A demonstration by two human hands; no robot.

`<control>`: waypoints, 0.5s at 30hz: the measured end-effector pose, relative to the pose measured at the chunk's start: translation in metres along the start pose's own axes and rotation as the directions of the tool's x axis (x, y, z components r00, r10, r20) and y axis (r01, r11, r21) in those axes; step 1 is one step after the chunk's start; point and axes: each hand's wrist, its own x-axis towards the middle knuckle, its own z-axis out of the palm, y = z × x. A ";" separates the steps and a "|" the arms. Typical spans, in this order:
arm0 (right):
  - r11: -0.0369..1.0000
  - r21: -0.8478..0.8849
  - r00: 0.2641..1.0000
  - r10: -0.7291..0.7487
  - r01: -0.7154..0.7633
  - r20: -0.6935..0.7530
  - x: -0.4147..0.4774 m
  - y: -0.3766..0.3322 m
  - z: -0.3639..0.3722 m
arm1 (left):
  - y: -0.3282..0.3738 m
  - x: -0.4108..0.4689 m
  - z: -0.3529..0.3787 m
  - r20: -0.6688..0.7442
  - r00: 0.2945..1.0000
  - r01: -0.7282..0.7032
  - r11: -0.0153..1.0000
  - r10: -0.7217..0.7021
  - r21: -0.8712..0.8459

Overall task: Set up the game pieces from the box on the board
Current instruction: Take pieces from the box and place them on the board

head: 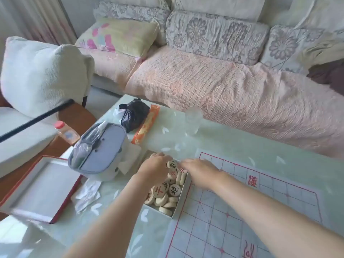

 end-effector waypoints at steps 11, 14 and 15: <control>0.994 -0.030 0.994 -0.104 0.102 -0.045 0.025 0.023 0.059 | -0.023 0.019 0.060 -0.151 0.986 -0.018 0.955 0.065 0.297; 0.988 -0.092 0.987 -0.135 0.127 -0.084 0.027 0.029 0.066 | -0.022 0.020 0.065 -0.189 0.979 -0.025 0.957 0.083 0.290; 0.987 -0.101 0.986 -0.132 0.121 -0.103 0.027 0.030 0.068 | -0.022 0.019 0.066 -0.201 0.976 -0.024 0.959 0.083 0.281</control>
